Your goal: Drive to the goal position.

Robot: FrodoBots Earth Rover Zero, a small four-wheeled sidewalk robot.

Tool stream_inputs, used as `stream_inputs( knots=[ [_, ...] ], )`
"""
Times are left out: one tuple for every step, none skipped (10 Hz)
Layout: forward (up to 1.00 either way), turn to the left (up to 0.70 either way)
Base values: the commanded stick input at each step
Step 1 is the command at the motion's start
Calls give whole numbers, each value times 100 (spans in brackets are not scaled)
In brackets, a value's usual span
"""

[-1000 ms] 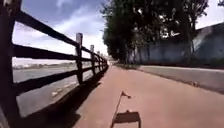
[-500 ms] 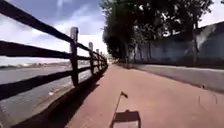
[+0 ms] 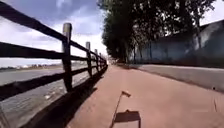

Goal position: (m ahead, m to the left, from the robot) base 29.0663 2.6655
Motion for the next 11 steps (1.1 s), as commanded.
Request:
stream_inputs(
  knots=[
    [70,-8],
    [70,-8],
    [70,-8],
    [70,-8],
    [70,-8],
    [70,-8],
    [70,-8],
    [70,-8],
    [70,-8],
    [70,-8],
    [70,-8]
  ],
)
